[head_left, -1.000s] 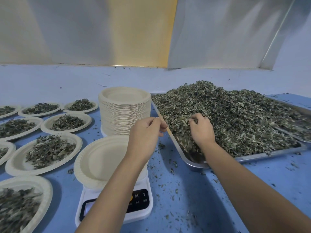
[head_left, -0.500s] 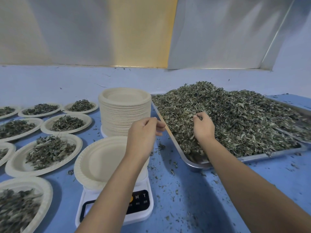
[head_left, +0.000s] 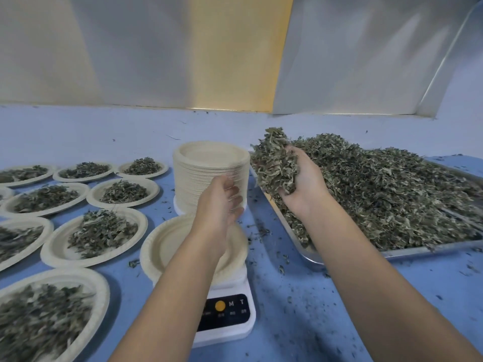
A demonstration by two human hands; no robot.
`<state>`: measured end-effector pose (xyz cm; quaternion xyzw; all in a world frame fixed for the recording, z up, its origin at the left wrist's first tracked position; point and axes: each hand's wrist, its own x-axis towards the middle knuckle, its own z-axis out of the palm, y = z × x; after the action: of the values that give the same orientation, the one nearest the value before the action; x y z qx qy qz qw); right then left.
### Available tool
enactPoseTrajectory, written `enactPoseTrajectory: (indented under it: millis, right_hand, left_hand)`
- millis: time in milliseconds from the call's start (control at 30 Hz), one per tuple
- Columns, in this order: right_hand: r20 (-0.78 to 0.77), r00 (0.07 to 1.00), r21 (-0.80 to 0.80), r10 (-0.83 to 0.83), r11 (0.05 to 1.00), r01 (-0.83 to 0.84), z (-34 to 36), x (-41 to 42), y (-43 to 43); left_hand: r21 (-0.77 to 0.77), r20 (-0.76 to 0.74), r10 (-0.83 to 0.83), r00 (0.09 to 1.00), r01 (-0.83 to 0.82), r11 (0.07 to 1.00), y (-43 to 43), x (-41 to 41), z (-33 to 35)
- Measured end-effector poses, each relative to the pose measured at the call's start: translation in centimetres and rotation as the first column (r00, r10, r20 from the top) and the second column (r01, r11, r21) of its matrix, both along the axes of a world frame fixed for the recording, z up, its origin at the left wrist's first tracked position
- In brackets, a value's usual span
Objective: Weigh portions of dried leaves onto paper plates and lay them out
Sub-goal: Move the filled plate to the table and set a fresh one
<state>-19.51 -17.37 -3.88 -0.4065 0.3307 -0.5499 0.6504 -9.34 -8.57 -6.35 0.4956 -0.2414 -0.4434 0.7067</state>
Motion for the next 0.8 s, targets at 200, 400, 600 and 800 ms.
enactPoseTrajectory:
  millis: [200, 400, 600, 800]
  right_hand:
    - [-0.053, 0.971, -0.068, 0.232, 0.969, -0.236, -0.9, 5.0, 4.1]
    - [-0.316, 0.934, -0.371, 0.165, 0.885, -0.282, -2.6, 7.7, 6.4]
    - [-0.614, 0.788, -0.586, -0.046, 0.695, -0.415, -3.5, 8.4, 7.2]
    - [-0.691, 0.698, -0.661, -0.189, 0.557, -0.503, -4.5, 8.6, 7.4]
  left_hand:
    - [-0.049, -0.252, -0.032, 0.967, 0.02, 0.999, 1.6, 2.9, 0.5]
    - [-0.066, -0.309, 0.015, 0.951, -0.037, 0.997, 3.0, 6.0, 0.3]
    - [-0.065, -0.302, 0.022, 0.953, -0.043, 0.997, 3.5, 7.1, -0.1]
    - [0.044, -0.144, 0.13, 0.981, -0.125, 0.991, 2.5, 6.8, -1.2]
